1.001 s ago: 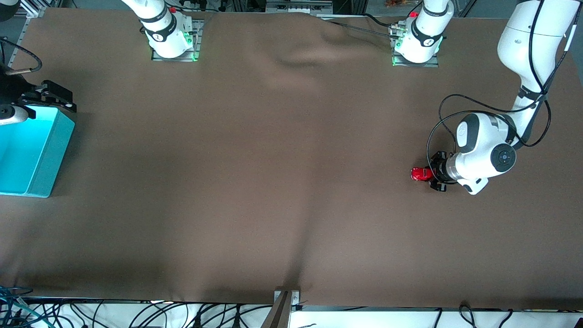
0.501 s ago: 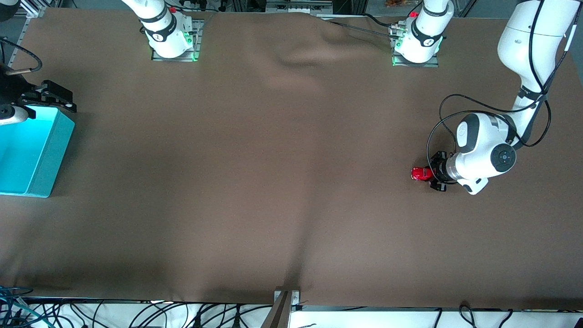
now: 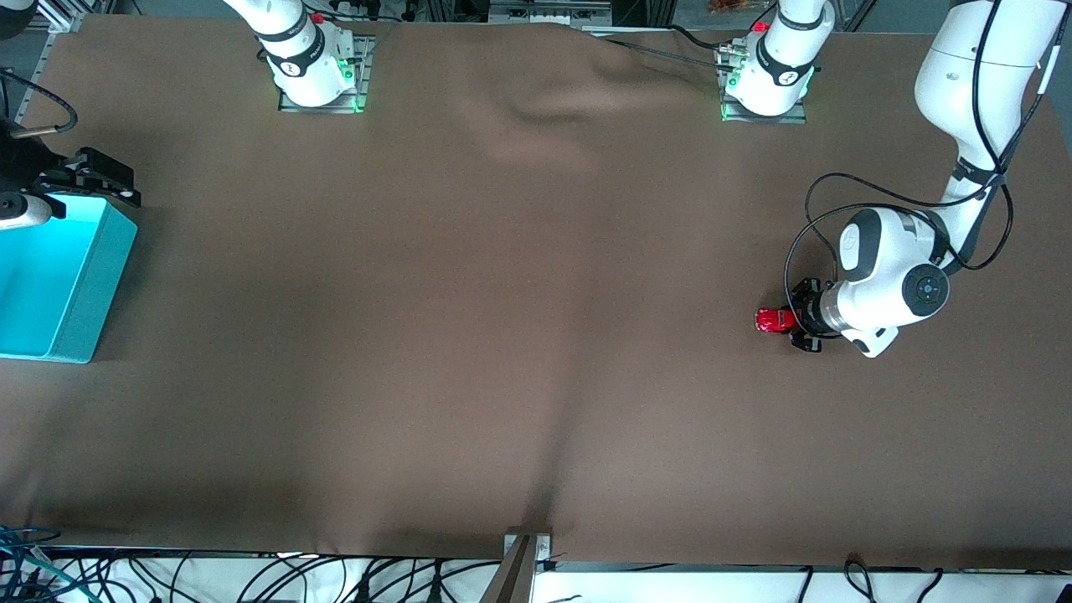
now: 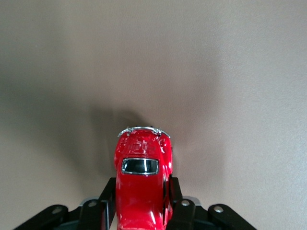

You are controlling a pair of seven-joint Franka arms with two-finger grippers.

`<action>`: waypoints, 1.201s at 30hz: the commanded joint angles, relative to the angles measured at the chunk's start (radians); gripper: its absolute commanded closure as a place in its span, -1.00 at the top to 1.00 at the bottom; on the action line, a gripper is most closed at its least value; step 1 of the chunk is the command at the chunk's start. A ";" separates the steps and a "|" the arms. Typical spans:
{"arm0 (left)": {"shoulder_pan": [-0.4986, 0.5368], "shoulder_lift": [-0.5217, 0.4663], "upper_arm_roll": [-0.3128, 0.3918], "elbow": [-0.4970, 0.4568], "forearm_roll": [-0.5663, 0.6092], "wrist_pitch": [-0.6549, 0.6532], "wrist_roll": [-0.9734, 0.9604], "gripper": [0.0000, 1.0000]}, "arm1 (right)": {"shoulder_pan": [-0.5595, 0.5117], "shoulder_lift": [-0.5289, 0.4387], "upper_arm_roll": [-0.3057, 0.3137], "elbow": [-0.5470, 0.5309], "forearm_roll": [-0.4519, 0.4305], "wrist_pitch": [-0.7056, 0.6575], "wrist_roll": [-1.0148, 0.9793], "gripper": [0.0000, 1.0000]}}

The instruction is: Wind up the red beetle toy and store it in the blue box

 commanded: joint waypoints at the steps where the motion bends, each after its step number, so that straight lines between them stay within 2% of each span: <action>1: 0.010 0.061 0.004 0.006 0.030 0.030 -0.027 -1.00 | 0.002 0.005 0.002 0.020 -0.014 -0.019 -0.002 1.00; 8: 0.011 0.061 0.004 0.006 0.030 0.030 -0.027 -1.00 | 0.002 0.005 0.002 0.020 -0.014 -0.019 -0.002 1.00; 10: 0.011 0.061 0.006 0.008 0.030 0.028 -0.027 -0.46 | 0.002 0.005 0.002 0.020 -0.014 -0.019 -0.002 1.00; 12: 0.011 0.061 0.004 0.009 0.030 0.028 -0.029 -0.29 | 0.002 0.005 0.002 0.020 -0.014 -0.019 -0.002 1.00; 14: 0.014 0.061 0.004 0.011 0.028 0.028 -0.029 -0.02 | 0.002 0.005 0.002 0.019 -0.014 -0.019 -0.002 1.00; 16: 0.016 0.060 0.006 0.012 0.028 0.028 -0.029 0.05 | 0.002 0.005 0.002 0.020 -0.014 -0.019 -0.002 1.00; 19: 0.019 0.060 0.004 0.015 0.028 0.028 -0.032 0.33 | 0.002 0.005 0.002 0.019 -0.014 -0.019 -0.002 1.00; 26: 0.019 0.055 0.006 0.015 0.027 0.028 -0.032 0.55 | 0.002 0.005 0.002 0.020 -0.014 -0.019 -0.002 1.00; 36: 0.019 0.048 0.004 0.018 0.027 0.022 -0.032 0.57 | 0.002 0.005 0.002 0.020 -0.014 -0.019 -0.004 1.00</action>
